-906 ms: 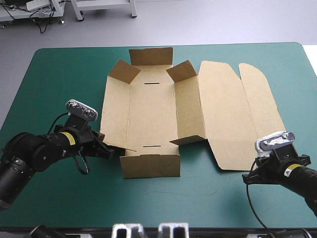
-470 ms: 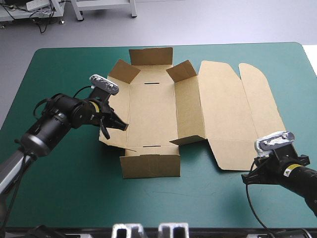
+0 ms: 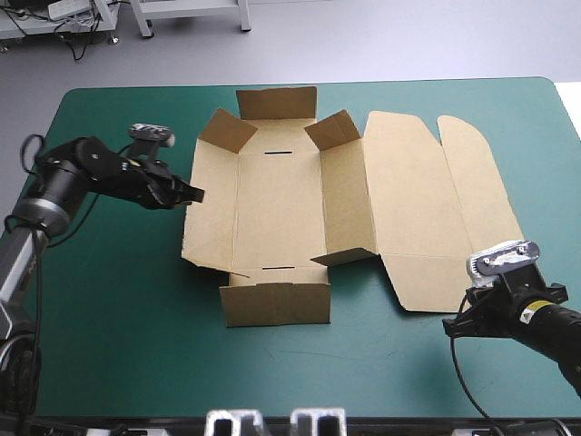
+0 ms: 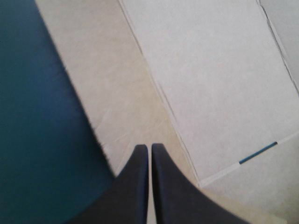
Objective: Fold the box
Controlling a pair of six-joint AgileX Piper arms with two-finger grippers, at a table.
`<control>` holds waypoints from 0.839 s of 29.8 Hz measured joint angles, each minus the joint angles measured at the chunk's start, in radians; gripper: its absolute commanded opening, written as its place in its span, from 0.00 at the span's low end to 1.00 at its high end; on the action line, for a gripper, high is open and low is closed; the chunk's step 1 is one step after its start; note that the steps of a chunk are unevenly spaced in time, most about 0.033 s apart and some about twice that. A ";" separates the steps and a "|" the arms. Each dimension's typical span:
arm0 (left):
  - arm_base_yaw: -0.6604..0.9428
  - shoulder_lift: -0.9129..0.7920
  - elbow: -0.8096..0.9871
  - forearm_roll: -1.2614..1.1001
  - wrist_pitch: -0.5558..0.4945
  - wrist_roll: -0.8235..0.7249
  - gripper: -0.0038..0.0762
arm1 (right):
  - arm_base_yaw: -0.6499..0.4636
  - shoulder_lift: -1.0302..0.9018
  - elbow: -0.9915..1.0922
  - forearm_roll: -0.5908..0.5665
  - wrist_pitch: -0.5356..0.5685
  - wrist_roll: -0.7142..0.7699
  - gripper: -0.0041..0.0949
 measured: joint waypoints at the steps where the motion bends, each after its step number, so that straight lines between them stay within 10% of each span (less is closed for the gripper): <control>1: 0.046 0.006 -0.001 -0.035 0.038 0.038 0.07 | 0.000 0.000 0.000 0.000 -0.001 0.000 0.02; 7: 0.295 0.035 -0.001 -0.133 0.175 0.099 0.09 | 0.000 0.000 0.000 0.000 -0.001 0.000 0.02; 19: 0.357 0.114 0.003 -0.286 0.195 0.188 0.63 | 0.000 0.000 0.000 0.000 -0.025 0.000 0.02; 25: 0.354 0.159 0.029 -0.365 0.188 0.236 0.66 | 0.000 0.000 0.000 0.000 -0.030 0.000 0.02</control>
